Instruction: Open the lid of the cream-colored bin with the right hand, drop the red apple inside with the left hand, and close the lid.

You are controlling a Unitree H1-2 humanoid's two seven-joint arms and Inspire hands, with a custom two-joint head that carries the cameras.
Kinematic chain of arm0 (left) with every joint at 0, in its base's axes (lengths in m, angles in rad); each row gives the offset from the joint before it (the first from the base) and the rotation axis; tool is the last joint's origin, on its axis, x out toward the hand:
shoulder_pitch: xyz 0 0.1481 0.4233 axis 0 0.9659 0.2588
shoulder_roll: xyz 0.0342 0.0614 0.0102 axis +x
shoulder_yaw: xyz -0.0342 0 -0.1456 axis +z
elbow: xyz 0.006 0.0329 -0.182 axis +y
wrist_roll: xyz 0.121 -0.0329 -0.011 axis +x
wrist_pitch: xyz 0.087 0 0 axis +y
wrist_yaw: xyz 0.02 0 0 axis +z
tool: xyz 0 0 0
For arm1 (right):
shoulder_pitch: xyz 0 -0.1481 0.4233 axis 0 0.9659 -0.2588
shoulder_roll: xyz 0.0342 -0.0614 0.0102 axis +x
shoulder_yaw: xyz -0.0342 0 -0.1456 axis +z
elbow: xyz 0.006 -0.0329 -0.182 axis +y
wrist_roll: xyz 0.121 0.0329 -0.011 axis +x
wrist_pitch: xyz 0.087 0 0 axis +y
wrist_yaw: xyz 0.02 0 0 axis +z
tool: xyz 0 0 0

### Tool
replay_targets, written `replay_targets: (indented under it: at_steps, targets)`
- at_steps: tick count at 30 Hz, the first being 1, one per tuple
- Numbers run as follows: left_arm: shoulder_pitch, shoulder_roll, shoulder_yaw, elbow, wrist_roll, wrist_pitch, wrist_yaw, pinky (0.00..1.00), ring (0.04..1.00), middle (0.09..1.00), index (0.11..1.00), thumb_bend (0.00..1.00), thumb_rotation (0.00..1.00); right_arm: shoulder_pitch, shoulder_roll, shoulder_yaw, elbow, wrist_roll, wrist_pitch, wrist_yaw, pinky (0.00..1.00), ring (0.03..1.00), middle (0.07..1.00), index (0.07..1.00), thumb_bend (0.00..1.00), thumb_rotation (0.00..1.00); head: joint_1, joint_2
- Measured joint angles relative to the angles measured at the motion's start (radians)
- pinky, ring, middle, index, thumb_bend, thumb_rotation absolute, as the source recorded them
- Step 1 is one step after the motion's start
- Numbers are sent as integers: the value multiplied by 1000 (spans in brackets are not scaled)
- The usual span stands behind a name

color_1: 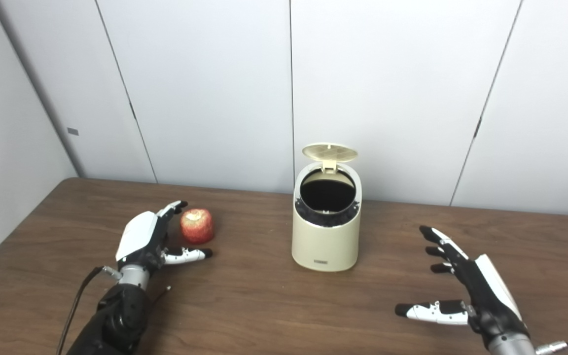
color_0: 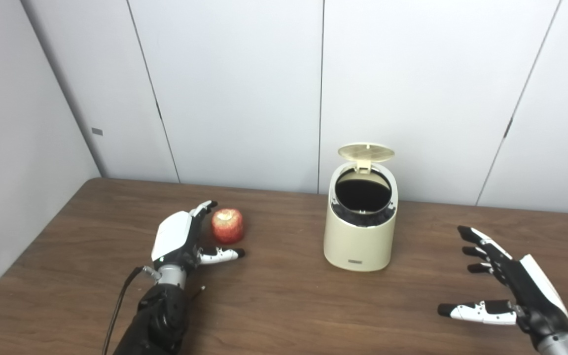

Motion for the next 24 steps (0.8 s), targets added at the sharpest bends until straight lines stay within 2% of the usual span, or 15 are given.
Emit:
replay_targets:
  at_steps: [2, 4, 7, 9, 10, 14, 17, 24]
  targets:
    - [-3, 0, -8, 0, 12, 12, 5, 603, 768, 790, 833, 884, 279, 2, -1, 0, 0, 1, 0, 0, 724, 848, 904, 892, 782, 133, 0, 2]
    - [-5, -1, -11, 2, 13, 16, 11, 565, 687, 723, 780, 854, 242, 5, -4, 0, 0, 1, 0, 1, 716, 844, 904, 892, 786, 146, 0, 2]
    - [-7, -7, -1, 12, -10, -1, 34, 495, 570, 586, 659, 801, 110, 12, -11, 0, 0, 1, 0, 1, 708, 836, 899, 888, 787, 155, 0, 3]
    - [-9, -15, 7, 35, -28, -32, 66, 445, 513, 489, 581, 583, 23, 17, -12, 0, 0, 1, 0, 1, 711, 836, 898, 886, 782, 148, 0, 3]
    - [-10, -20, 11, 45, -38, -45, 85, 421, 487, 468, 562, 551, 11, 19, -12, 1, -1, 1, 0, 1, 711, 835, 897, 886, 780, 150, -2, 8]
    - [-9, -44, 17, 68, -68, -87, 130, 367, 411, 443, 515, 522, 0, 19, -12, 2, -13, 0, 0, 1, 708, 831, 897, 884, 771, 148, -2, 8]
    - [-9, -55, 18, 81, -89, -123, 147, 381, 393, 437, 513, 520, 0, 19, -13, 2, -14, 0, 0, 1, 704, 829, 898, 884, 763, 143, -2, 8]
    - [-9, -77, 18, 99, -109, -196, 193, 346, 375, 428, 515, 520, 0, 19, -13, 4, -14, -1, 0, 2, 703, 829, 897, 882, 767, 160, -2, 8]
